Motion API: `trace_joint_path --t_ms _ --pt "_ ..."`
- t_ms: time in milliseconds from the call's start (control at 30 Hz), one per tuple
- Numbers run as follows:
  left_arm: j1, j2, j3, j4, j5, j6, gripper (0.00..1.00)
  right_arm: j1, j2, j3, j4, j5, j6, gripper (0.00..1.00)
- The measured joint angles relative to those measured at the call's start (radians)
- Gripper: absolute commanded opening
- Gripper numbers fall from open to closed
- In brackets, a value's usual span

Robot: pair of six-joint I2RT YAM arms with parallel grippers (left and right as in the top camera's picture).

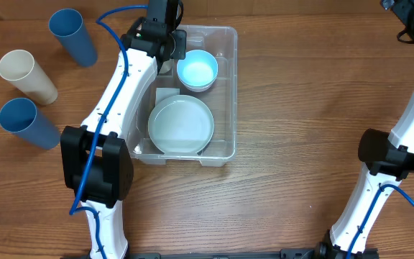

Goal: Pack container
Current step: 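Carry the beige cup into the bin's upper-left corner and release it, then move the left gripper to the back beige cup and grasp it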

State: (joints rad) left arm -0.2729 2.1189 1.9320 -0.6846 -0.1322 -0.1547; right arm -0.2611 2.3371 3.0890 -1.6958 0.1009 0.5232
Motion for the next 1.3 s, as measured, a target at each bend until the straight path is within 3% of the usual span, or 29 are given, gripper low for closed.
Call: trace_joint_path --t_ms 133,200,233,300,367,733,933,1100,1200,1300 --pt "0.0 0.008 0.0 0.031 0.0 0.0 0.06 0.0 0.0 0.0 0.0 0.0 0.0 1.0" --pt "0.0 0.01 0.0 0.045 -0.001 0.0 0.21 0.0 0.0 0.0 0.0 0.0 -0.001 1.0" --pt "0.0 0.013 0.0 0.053 -0.004 -0.002 0.36 0.0 0.0 0.0 0.0 0.0 0.0 1.0" --pt "0.003 0.025 0.0 0.059 -0.011 0.003 0.49 0.0 0.0 0.0 0.0 0.0 0.0 1.0" --pt "0.006 0.033 -0.002 0.074 -0.019 0.0 0.55 0.0 0.0 0.0 0.0 0.0 0.0 1.0" --pt "0.007 0.034 -0.001 0.167 -0.045 0.012 0.7 0.0 0.0 0.0 0.0 0.0 0.0 1.0" --pt "0.007 0.036 0.029 0.159 -0.045 0.028 0.72 0.0 0.0 0.0 0.0 0.0 -0.001 1.0" --pt "0.007 0.04 0.297 0.01 -0.045 0.055 0.81 0.0 0.0 0.0 0.0 0.0 0.0 1.0" --pt "0.008 0.036 0.453 -0.179 -0.057 0.058 1.0 0.0 0.0 0.0 0.0 0.0 0.0 1.0" --pt "0.023 0.017 0.566 -0.366 -0.073 0.058 1.0 0.0 0.0 0.0 0.0 0.0 0.0 1.0"
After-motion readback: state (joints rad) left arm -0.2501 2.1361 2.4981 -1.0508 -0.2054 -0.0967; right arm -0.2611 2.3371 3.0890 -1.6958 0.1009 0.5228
